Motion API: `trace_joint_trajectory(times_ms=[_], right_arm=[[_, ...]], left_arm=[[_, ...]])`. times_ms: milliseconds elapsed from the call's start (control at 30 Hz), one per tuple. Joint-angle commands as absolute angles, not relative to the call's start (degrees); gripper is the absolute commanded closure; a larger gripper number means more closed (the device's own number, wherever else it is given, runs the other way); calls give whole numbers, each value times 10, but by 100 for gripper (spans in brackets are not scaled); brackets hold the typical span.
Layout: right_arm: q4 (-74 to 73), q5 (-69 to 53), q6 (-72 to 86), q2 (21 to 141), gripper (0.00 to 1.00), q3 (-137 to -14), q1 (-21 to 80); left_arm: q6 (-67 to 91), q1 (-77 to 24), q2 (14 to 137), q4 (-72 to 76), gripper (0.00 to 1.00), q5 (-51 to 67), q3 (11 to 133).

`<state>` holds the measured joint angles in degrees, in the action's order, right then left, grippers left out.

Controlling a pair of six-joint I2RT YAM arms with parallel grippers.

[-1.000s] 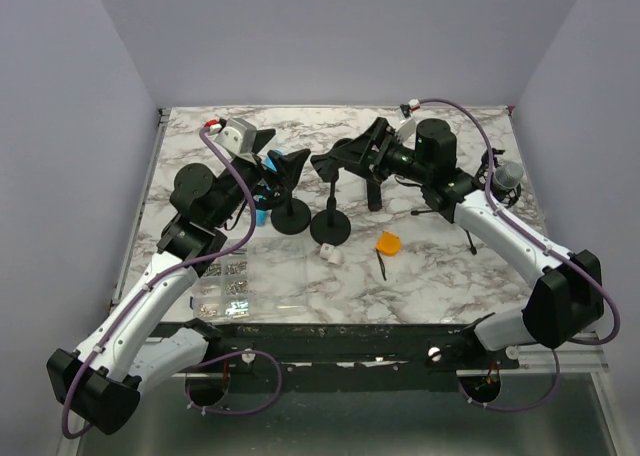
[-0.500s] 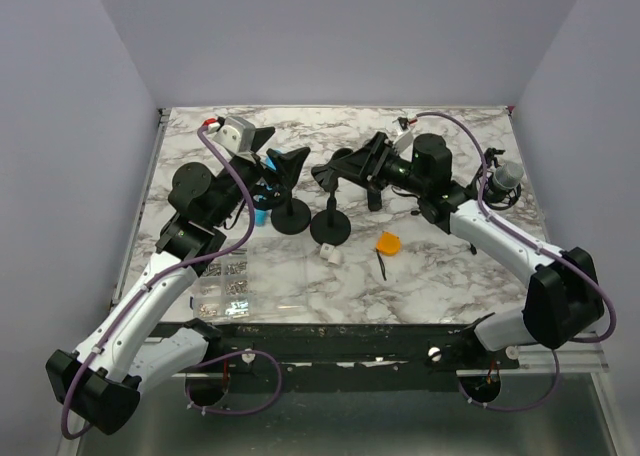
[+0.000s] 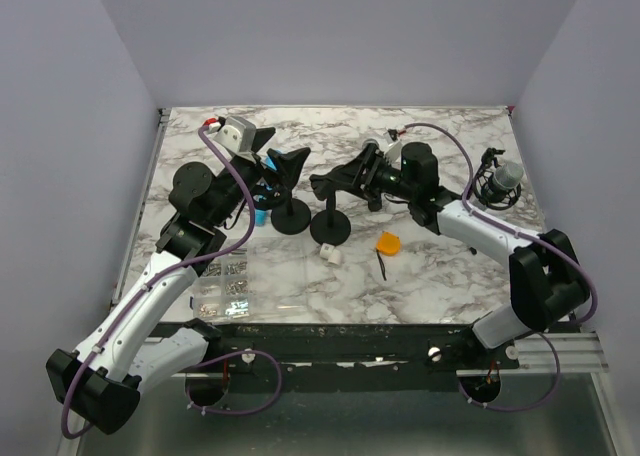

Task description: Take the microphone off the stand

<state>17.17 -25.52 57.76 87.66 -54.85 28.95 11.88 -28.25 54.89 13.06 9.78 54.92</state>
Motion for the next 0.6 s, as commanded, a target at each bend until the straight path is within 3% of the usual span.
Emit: trace_joint_trajectory(times_ms=[0, 133, 433, 567], right_arm=[[99, -225, 531, 901, 31, -526, 292], [76, -226, 508, 898, 26, -549, 292], [-152, -122, 357, 847, 0, -707, 292], [-231, -56, 289, 814, 0, -762, 292]], left_arm=[[123, -282, 549, 122, 14, 110, 565], [124, -282, 550, 122, 14, 113, 566], [126, -282, 547, 122, 14, 115, 567], [127, -282, 547, 122, 14, 118, 567]])
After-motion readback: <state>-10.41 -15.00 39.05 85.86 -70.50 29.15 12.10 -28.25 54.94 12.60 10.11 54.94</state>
